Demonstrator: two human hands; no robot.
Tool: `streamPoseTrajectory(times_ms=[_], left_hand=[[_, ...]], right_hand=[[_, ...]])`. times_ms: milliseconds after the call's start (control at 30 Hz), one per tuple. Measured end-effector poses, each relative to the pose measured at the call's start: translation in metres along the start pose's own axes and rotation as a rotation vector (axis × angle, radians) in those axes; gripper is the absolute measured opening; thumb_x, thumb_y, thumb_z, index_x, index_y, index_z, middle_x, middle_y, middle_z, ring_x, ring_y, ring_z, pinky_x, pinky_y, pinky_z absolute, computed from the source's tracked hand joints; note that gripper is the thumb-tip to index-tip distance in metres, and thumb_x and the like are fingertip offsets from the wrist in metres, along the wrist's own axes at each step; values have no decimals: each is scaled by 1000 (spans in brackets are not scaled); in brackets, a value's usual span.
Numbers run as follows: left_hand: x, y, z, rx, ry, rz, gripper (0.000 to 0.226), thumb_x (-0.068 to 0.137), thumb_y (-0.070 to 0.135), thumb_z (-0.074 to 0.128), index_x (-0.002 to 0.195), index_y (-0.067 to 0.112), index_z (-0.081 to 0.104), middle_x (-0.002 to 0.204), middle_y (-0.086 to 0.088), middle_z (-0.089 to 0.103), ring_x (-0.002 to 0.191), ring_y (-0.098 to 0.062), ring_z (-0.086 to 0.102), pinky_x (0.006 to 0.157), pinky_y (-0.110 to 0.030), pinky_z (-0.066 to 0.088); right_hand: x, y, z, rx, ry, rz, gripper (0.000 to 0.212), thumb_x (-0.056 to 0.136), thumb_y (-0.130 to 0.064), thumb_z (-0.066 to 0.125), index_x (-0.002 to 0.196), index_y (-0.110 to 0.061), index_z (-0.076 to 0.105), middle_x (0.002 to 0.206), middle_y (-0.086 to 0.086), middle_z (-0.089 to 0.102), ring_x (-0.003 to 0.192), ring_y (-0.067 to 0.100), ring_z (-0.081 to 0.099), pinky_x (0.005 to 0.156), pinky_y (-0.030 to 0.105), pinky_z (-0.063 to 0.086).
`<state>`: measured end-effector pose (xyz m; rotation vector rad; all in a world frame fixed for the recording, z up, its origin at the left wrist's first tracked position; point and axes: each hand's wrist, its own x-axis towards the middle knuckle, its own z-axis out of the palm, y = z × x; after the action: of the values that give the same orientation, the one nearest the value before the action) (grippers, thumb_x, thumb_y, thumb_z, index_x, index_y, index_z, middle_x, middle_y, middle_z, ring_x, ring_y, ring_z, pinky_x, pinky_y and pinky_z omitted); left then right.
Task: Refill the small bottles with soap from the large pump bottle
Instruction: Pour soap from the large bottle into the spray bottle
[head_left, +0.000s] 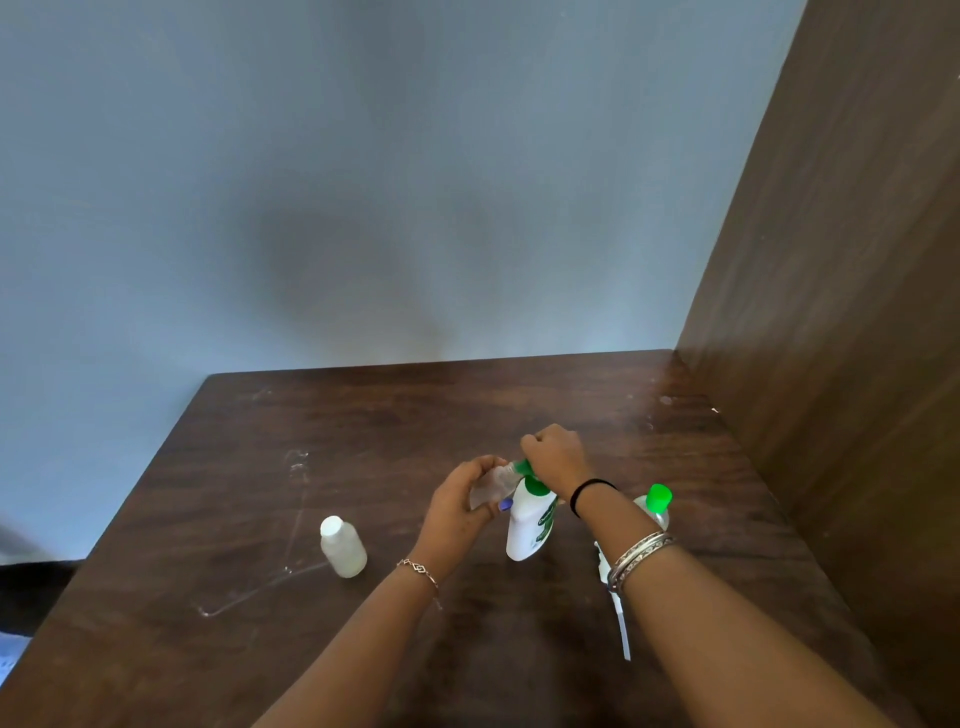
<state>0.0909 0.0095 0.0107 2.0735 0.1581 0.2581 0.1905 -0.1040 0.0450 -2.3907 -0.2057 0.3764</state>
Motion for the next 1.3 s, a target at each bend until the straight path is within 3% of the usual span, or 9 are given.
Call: streamPoseTrajectory(times_ms=[100, 267, 467, 600, 733, 1033, 1200, 1300], left_hand=[[-1, 0, 0, 14, 9, -9, 44, 80, 5, 65, 122, 12, 52, 121, -3, 58, 110, -15, 53, 98, -31, 44], [-2, 7, 1, -16, 29, -14, 43, 80, 3, 63, 120, 11, 52, 118, 0, 56, 107, -12, 51, 96, -26, 42], [-5, 4, 1, -16, 30, -43, 43, 80, 4, 64, 120, 10, 52, 118, -1, 57, 106, -13, 52, 95, -27, 44], [-4, 6, 1, -8, 27, -49, 43, 79, 5, 65, 120, 12, 52, 119, 0, 57, 107, -12, 52, 93, -24, 41], [-3, 11, 0, 2, 29, -52, 44, 81, 6, 64, 122, 12, 51, 115, 5, 54, 105, -8, 49, 91, -20, 38], [-5, 11, 2, 2, 33, -64, 43, 80, 4, 63, 121, 11, 52, 114, 5, 53, 102, -7, 48, 88, -17, 35], [-5, 15, 0, -9, 34, -42, 41, 79, 5, 64, 118, 12, 53, 110, 7, 53, 100, -5, 48, 77, -1, 34], [-6, 12, 0, -6, 36, -51, 41, 79, 6, 65, 118, 12, 53, 111, 7, 54, 99, -5, 49, 82, -9, 36]], right_hand=[[1, -2, -3, -4, -33, 10, 40, 86, -21, 46, 47, -12, 41, 56, 6, 43, 61, 25, 45, 62, 30, 37], [1, -4, -11, 42, -122, 54, 34, 87, -25, 46, 56, -11, 44, 67, 7, 49, 71, 25, 49, 66, 31, 39], [0, -2, -1, -4, -19, 0, 39, 84, -19, 45, 47, -13, 38, 57, 8, 42, 62, 27, 43, 63, 32, 36], [0, -2, -5, 17, -69, 18, 39, 86, -22, 47, 49, -12, 39, 57, 6, 41, 55, 21, 40, 63, 31, 36], [1, -5, -9, 44, -116, 49, 33, 87, -25, 46, 57, -12, 43, 66, 7, 48, 72, 26, 50, 68, 31, 40], [0, -3, -7, -8, -85, 20, 38, 85, -20, 46, 49, -11, 40, 57, 6, 42, 56, 22, 41, 61, 29, 36], [-1, -5, -10, 24, -111, 30, 36, 87, -24, 46, 54, -11, 42, 61, 5, 45, 65, 24, 47, 63, 29, 38], [-1, -4, -6, -9, -71, -1, 40, 86, -20, 45, 48, -11, 40, 55, 5, 42, 55, 22, 41, 59, 29, 35]])
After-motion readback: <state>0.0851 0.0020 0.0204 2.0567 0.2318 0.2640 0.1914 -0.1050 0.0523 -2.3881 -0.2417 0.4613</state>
